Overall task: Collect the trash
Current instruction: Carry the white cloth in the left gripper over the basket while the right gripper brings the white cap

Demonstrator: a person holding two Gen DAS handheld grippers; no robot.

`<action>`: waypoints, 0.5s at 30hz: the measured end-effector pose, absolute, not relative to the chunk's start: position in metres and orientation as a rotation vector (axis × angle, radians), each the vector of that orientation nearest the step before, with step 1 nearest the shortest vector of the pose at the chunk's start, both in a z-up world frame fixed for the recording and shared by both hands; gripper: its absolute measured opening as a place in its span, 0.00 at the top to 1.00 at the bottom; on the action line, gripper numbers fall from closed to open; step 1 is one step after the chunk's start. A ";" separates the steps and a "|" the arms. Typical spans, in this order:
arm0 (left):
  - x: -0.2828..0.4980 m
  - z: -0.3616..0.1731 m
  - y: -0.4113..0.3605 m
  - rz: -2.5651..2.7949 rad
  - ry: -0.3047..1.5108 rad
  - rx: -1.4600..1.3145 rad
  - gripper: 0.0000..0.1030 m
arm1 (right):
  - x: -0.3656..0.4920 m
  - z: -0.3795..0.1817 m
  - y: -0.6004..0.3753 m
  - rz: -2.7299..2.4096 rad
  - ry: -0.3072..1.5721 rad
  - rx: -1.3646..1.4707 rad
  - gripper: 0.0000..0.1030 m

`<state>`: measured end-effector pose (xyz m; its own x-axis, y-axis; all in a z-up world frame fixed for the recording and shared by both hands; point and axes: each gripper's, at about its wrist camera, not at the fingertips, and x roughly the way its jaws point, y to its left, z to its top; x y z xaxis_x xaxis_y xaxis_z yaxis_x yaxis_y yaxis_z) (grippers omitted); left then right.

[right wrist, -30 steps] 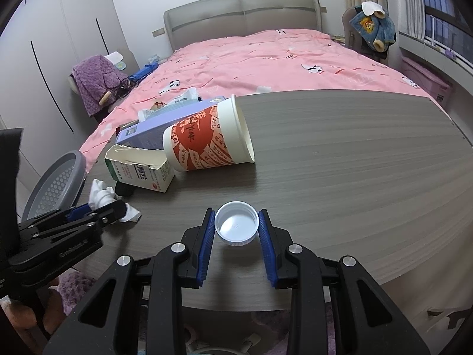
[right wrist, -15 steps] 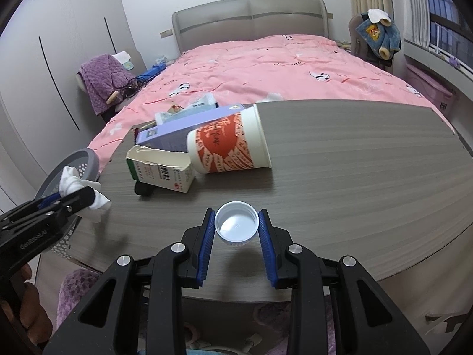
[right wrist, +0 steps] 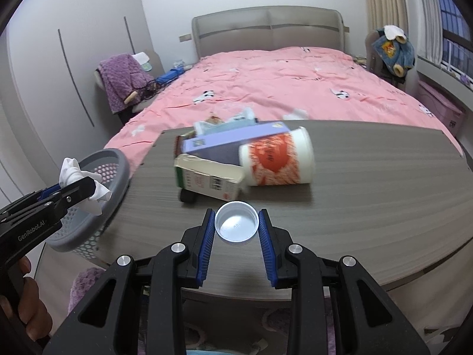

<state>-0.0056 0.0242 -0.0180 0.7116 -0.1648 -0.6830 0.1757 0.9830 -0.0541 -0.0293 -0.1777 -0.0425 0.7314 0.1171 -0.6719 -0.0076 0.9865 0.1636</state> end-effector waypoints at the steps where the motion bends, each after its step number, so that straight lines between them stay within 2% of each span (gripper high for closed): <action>1: -0.007 -0.017 0.029 -0.180 0.752 0.014 0.67 | -0.029 -0.041 -0.173 0.076 0.746 0.148 0.71; 15: -0.009 -0.020 0.096 -0.069 0.745 -0.029 0.67 | -0.015 -0.028 -0.103 0.202 0.742 0.078 0.71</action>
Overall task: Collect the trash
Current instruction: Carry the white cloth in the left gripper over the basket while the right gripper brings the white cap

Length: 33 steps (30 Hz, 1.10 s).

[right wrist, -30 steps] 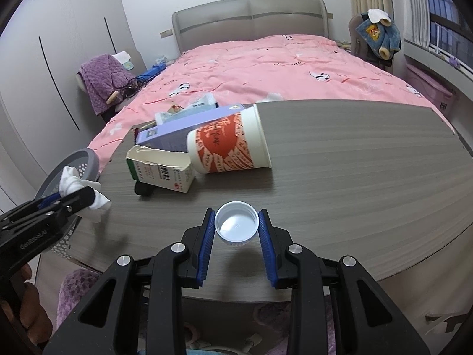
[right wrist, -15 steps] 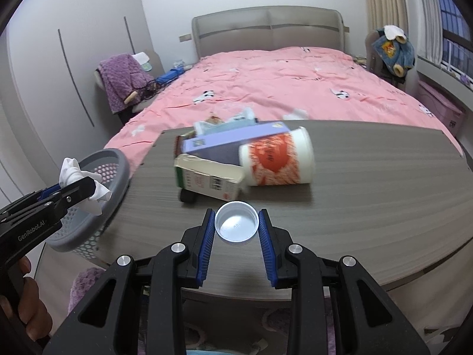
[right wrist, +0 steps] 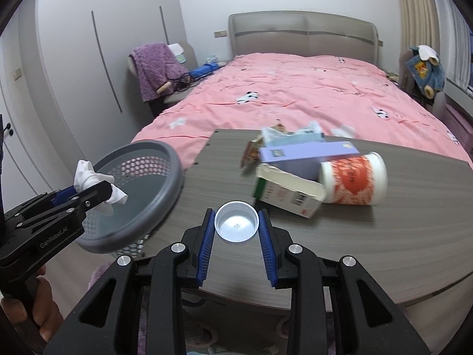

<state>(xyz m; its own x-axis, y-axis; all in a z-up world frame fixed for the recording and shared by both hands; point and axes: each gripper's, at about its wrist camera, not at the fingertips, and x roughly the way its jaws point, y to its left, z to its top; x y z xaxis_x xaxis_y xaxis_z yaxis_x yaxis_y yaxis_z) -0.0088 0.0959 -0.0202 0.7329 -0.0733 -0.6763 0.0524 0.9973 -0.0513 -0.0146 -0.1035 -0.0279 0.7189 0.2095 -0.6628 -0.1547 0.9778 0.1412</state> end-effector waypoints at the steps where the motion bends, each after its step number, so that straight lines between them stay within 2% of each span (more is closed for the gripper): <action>1: -0.009 -0.020 0.099 -0.064 0.744 -0.032 0.67 | -0.013 -0.028 -0.100 0.208 0.742 0.074 0.71; 18: -0.003 -0.021 0.151 0.009 0.735 -0.065 0.67 | 0.014 -0.019 -0.038 0.321 0.735 0.022 0.71; 33: 0.025 -0.040 0.196 0.089 0.798 -0.091 0.67 | 0.055 -0.038 0.014 0.457 0.787 0.003 0.71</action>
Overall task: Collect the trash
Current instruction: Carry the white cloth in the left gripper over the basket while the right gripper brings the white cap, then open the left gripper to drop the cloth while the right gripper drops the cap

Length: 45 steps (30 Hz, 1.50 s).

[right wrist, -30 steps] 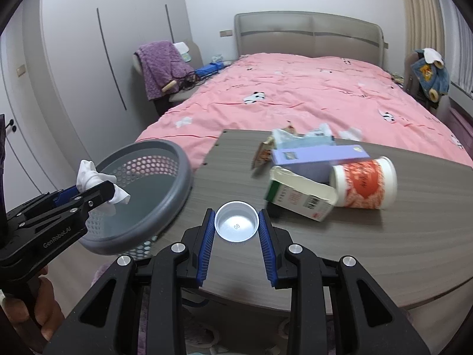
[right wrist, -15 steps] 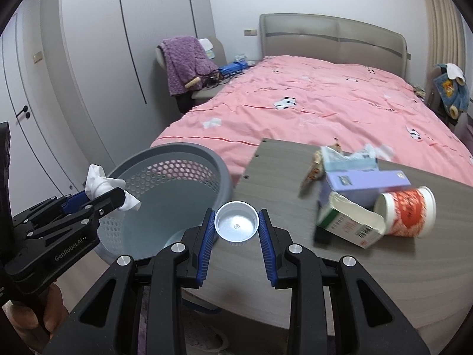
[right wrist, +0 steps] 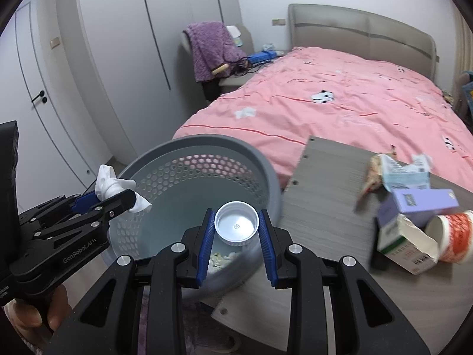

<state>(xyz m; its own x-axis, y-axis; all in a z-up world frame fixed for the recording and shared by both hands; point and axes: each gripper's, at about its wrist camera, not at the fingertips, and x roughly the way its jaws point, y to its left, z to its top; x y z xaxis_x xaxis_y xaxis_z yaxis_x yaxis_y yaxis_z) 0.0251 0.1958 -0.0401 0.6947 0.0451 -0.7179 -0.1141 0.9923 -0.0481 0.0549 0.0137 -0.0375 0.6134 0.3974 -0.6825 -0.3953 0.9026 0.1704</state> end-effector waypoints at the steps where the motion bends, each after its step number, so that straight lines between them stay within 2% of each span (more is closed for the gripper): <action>1: 0.027 -0.041 0.197 0.094 0.799 -0.090 0.67 | 0.057 -0.038 0.018 0.464 0.788 0.002 0.71; 14: 0.044 -0.053 0.212 0.077 0.810 -0.124 0.66 | 0.082 -0.053 0.046 0.515 0.833 -0.021 0.71; 17: 0.046 -0.054 0.213 0.077 0.814 -0.131 0.60 | 0.082 -0.052 0.048 0.513 0.828 -0.026 0.70; 21: 0.045 -0.054 0.216 0.098 0.810 -0.129 0.48 | 0.084 -0.051 0.046 0.509 0.815 -0.019 0.56; 45: 0.023 -0.045 0.218 0.171 0.784 -0.109 0.38 | 0.070 -0.047 0.038 0.501 0.808 -0.003 0.54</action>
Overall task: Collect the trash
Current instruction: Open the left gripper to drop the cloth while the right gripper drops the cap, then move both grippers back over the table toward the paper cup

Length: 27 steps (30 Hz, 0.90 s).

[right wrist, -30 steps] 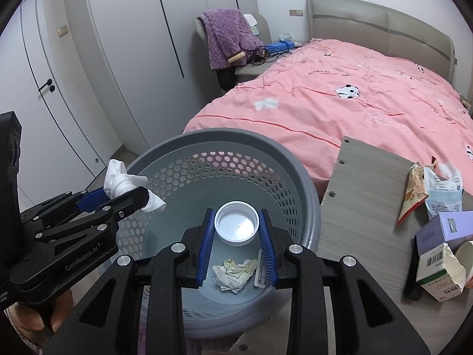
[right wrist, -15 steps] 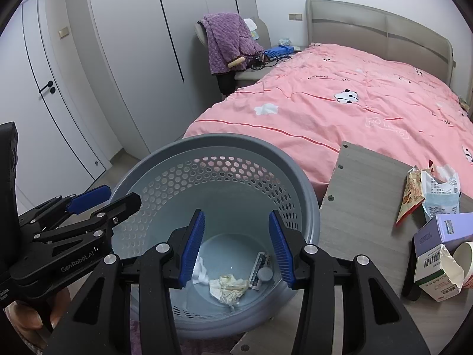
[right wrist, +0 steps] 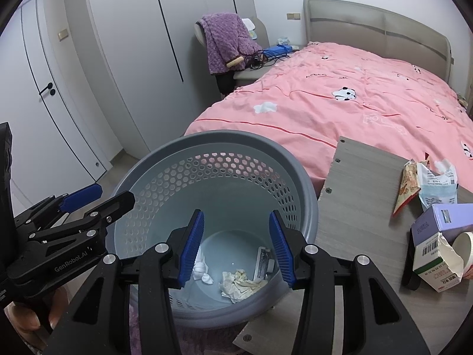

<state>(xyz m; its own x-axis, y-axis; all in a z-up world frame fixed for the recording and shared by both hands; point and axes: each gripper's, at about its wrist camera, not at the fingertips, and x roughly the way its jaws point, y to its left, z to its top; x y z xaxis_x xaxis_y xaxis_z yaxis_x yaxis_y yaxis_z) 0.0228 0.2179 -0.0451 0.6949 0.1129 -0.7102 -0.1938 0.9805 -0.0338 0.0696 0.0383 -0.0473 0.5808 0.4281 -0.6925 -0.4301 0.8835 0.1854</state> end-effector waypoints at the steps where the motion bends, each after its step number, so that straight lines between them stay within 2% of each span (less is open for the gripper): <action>1: 0.022 -0.044 0.217 0.171 0.784 -0.107 0.38 | 0.069 -0.046 0.036 0.497 0.806 0.001 0.54; 15: 0.012 -0.030 0.186 0.105 0.763 -0.098 0.35 | 0.045 -0.032 -0.022 0.385 0.772 0.043 0.50; 27: 0.011 -0.021 0.122 -0.025 0.764 -0.055 0.34 | 0.014 -0.019 -0.099 0.244 0.728 0.113 0.49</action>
<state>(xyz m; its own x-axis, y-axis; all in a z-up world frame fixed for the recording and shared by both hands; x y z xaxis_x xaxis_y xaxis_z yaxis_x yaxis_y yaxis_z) 0.0108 0.1218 -0.0205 0.7219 -0.0429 -0.6906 0.0030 0.9983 -0.0589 0.0141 -0.0995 -0.0193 0.7196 0.2592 -0.6443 -0.1811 0.9657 0.1862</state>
